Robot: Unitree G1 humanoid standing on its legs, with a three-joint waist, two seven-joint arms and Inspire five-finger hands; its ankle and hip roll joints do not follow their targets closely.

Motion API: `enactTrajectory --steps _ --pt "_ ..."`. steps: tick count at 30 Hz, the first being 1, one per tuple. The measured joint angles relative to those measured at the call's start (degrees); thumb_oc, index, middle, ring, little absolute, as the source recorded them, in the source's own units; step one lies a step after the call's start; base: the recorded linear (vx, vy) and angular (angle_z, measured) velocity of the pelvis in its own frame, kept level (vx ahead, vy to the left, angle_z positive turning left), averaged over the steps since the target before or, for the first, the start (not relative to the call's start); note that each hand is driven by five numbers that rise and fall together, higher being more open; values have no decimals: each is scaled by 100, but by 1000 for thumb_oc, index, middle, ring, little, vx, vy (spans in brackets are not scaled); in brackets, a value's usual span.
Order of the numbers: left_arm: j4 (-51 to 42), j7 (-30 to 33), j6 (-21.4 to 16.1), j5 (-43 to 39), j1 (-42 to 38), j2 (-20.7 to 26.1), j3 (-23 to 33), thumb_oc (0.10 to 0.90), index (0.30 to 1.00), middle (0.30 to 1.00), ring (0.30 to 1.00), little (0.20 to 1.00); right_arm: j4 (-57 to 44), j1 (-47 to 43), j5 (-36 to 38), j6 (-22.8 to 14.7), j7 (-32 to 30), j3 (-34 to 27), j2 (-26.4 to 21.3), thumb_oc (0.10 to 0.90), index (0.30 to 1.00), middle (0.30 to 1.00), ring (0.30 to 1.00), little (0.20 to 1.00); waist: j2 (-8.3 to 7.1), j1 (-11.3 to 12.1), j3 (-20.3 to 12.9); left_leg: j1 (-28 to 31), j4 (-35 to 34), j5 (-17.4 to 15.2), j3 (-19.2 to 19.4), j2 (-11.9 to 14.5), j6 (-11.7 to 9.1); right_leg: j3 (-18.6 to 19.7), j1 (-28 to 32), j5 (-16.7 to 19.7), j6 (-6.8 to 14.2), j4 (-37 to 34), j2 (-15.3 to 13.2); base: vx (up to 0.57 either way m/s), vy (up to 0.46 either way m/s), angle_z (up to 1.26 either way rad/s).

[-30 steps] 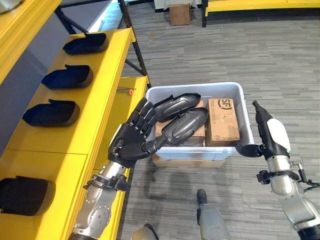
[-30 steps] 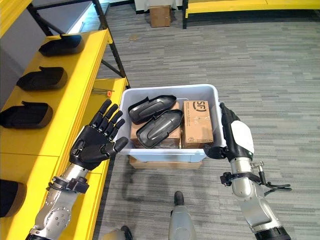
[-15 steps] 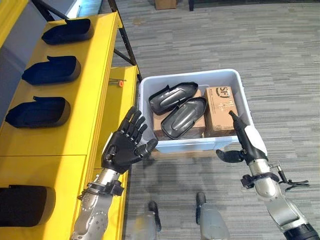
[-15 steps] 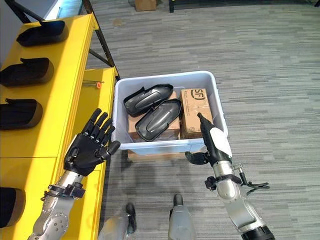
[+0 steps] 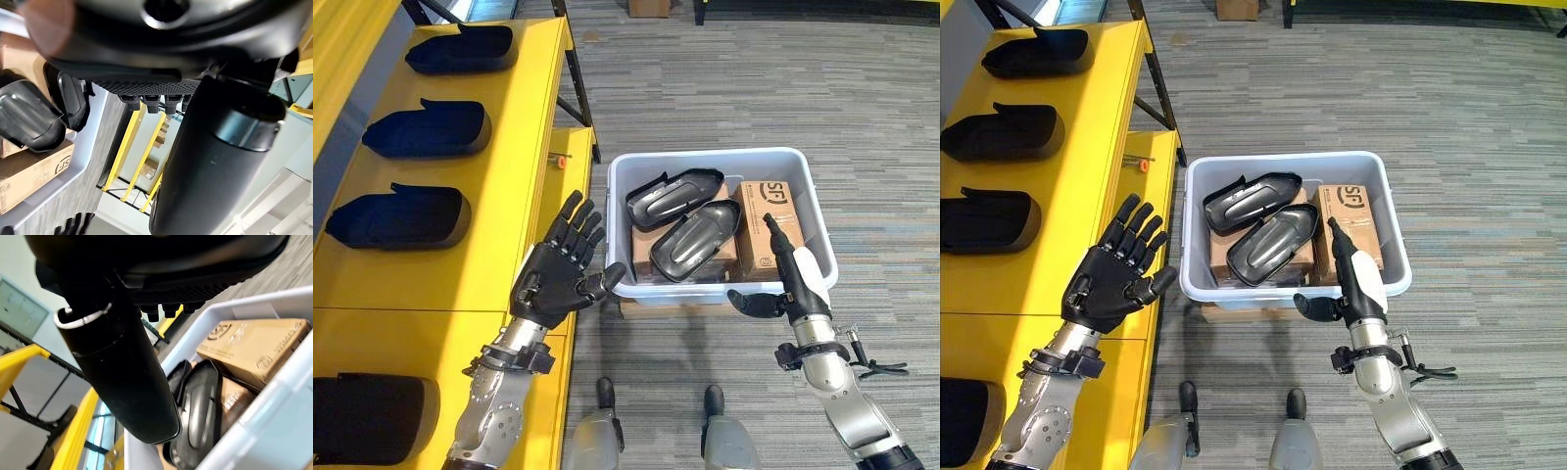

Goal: Move parts from the plastic box to the shelf.

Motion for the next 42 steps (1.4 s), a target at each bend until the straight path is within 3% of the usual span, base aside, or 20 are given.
enactTrajectory --steps 5,7,10,13,14,15,16,18,21,25,32,42 --pt "-46 -145 226 130 12 8 -33 900 1000 1000 1000 1000 13 -100 208 138 -99 9 -7 900 1000 1000 1000 1000 -6 83 -196 -92 96 -40 -37 -36 20 -65 -7 18 -1 -10 -40 123 168 5" --pt "-40 -233 392 117 -67 18 -99 900 1000 1000 1000 1000 132 -194 465 275 -117 -12 17 900 1000 1000 1000 1000 -23 170 -253 -266 462 -271 -76 -47 132 -101 -52 -18 -64 124 -61 102 82 6" --pt "-48 -265 480 109 147 118 -209 900 1000 1000 1000 1000 88 -137 562 323 -56 -21 152 900 1000 1000 1000 1000 -57 195 -289 -382 782 -533 -58 26 112 -21 -683 -60 -198 1218 -117 54 -182 -23" --pt "-27 -268 502 111 442 491 -151 900 1000 1000 1000 1000 89 7 557 274 -50 3 164 900 1000 1000 1000 1000 -221 168 -429 -418 445 -341 145 50 142 -97 -1009 -95 -297 430 -152 -14 -290 -31" --pt "4 -264 502 112 439 615 -120 900 1000 1000 1000 1000 101 16 572 264 -52 -7 160 900 1000 1000 1000 1000 -289 131 -438 -525 409 -298 111 49 130 -4 -1105 -11 -195 108 -126 -35 -346 14" --pt "1 -255 498 113 447 629 -71 900 1000 1000 1000 1000 101 48 665 226 -52 -22 163 900 1000 1000 1000 1000 -288 8 -437 -678 401 -228 -20 63 117 318 -1086 111 -156 -49 -4 15 -254 57" --pt "8 -240 488 111 445 579 -100 900 1000 1000 1000 1000 98 193 679 215 -52 -39 162 900 1000 1000 1000 1000 -287 -73 -437 -703 200 -29 -199 57 74 347 -983 545 -95 -283 84 46 -236 74" --pt "-2 -242 465 106 449 532 -216 900 1000 1000 1000 1000 147 267 720 216 -51 -34 158 900 1000 1000 1000 1000 -142 -86 -407 -650 -131 159 -281 173 69 192 -971 689 -87 -359 256 39 -157 44" --pt "-14 -242 464 95 398 175 -279 900 1000 1000 1000 1000 263 108 655 198 -59 -32 -73 900 1000 1000 1000 1000 262 -115 -218 -546 -494 392 -401 403 119 -2 -890 756 -224 -531 518 70 -85 7" --pt "-29 -260 463 96 275 99 -519 900 1000 1000 1000 1000 275 -98 867 198 -34 -45 -692 900 1000 1000 1000 1000 561 -190 -117 -264 -652 418 -368 367 78 -26 -605 767 -199 -711 519 134 -3 1" --pt "-30 -246 458 20 176 137 -484 900 1000 1000 1000 1000 274 -541 1125 87 -39 -93 -488 900 1000 1000 1000 1000 536 -163 -77 -267 -712 448 -366 166 -12 -27 -625 742 -119 -684 312 40 24 5" --pt "-38 -183 451 -128 -180 181 -528 900 1000 1000 1000 1000 -128 -1979 838 290 -213 -94 -468 900 1000 1000 1000 1000 545 -124 454 -612 -649 492 -323 16 -52 50 -1058 754 -33 -479 158 -16 23 -1"
